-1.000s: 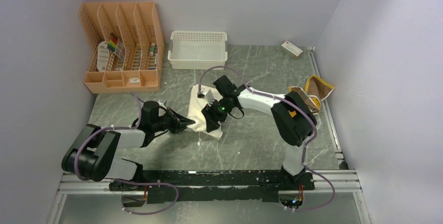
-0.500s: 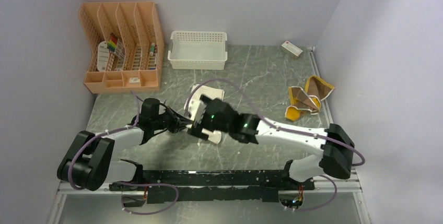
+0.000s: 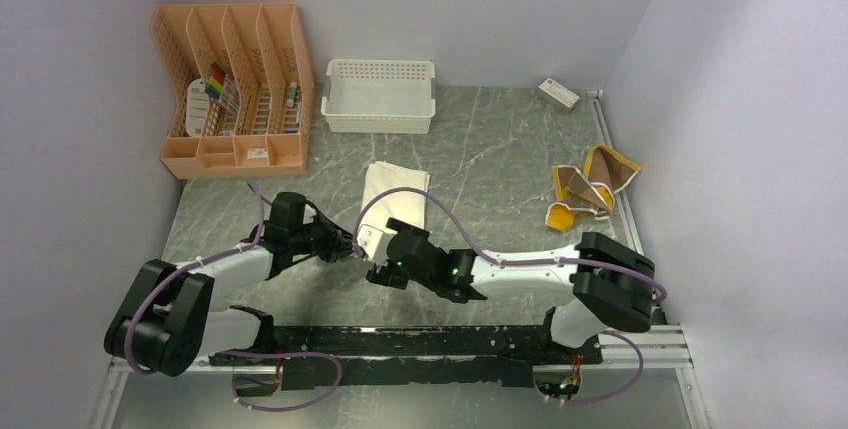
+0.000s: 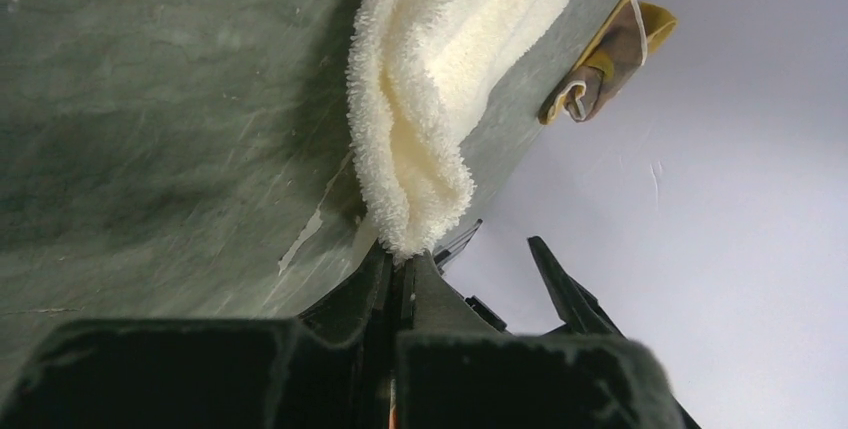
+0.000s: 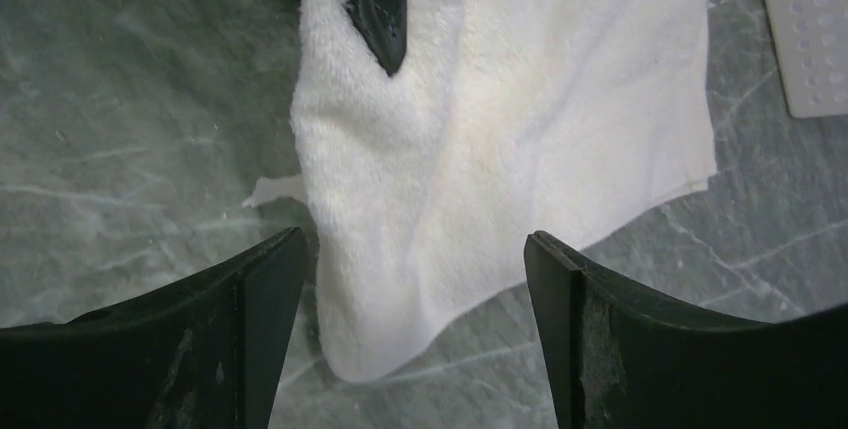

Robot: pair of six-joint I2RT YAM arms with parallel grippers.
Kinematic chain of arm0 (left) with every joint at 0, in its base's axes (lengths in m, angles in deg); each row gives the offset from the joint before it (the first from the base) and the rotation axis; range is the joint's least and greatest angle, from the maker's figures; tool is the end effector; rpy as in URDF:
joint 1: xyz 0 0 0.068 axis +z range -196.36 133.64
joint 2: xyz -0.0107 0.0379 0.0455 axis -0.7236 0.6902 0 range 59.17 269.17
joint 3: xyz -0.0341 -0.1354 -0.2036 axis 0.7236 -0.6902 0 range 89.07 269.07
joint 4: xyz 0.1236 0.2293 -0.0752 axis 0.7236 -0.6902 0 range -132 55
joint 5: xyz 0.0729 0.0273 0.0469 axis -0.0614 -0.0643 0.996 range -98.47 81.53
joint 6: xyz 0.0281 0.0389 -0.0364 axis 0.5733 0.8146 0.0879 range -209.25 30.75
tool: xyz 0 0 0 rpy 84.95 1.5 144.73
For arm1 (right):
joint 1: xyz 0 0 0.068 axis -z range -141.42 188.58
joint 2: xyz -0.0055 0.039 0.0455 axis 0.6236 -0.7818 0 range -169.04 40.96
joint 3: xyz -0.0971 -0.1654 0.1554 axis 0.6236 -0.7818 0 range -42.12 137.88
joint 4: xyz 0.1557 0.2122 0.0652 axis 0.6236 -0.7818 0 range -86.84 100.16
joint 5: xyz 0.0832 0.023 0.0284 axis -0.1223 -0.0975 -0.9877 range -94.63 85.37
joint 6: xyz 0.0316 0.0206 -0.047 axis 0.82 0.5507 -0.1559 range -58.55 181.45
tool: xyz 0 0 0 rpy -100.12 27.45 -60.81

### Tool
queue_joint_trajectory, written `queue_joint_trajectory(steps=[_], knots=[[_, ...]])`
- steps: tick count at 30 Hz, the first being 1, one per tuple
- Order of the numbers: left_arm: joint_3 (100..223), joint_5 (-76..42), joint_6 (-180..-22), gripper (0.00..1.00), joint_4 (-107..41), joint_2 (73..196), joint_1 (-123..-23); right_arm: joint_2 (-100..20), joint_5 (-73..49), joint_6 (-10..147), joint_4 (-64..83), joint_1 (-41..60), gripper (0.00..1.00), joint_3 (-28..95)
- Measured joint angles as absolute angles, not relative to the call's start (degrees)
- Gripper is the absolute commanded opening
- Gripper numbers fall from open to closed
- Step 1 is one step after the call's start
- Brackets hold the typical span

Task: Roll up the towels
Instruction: Roll the towel at the center of the board.

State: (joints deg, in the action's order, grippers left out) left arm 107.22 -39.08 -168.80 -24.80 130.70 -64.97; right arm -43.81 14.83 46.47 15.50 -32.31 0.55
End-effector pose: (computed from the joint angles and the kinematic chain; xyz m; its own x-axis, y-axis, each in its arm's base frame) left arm 0.2082 -0.0941 0.0925 -0.7338 -0.6460 0.2103 -0.5241 0.3413 -0.7802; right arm 0.1191 0.2984 0.1535 0.0184 -0.6912 -0.7225 -0.8269 0.3957 -0.3997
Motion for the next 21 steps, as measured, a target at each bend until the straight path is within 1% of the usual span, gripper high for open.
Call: queue_joint_trajectory(steps=[6,9,15,21], knots=[[107.18,-38.86,-168.82,0.07,-25.65,130.75,-64.97,-49.82,12.53,47.54,18.76,-32.8,0.69,2.02],[107.18,-38.47,-169.01,0.07,-26.4,130.75,-64.97,-50.76,11.35,48.63,19.11,-32.82,0.65,2.33],[107.18,-37.75,-169.3,0.07,-28.89,130.37,-64.97,-51.46,11.92,53.16,21.4,-33.54,0.62,2.37],[107.18,-37.25,-169.93,0.07,-30.75,129.87,-64.97,-56.68,16.25,56.35,23.0,-36.53,0.57,4.38]])
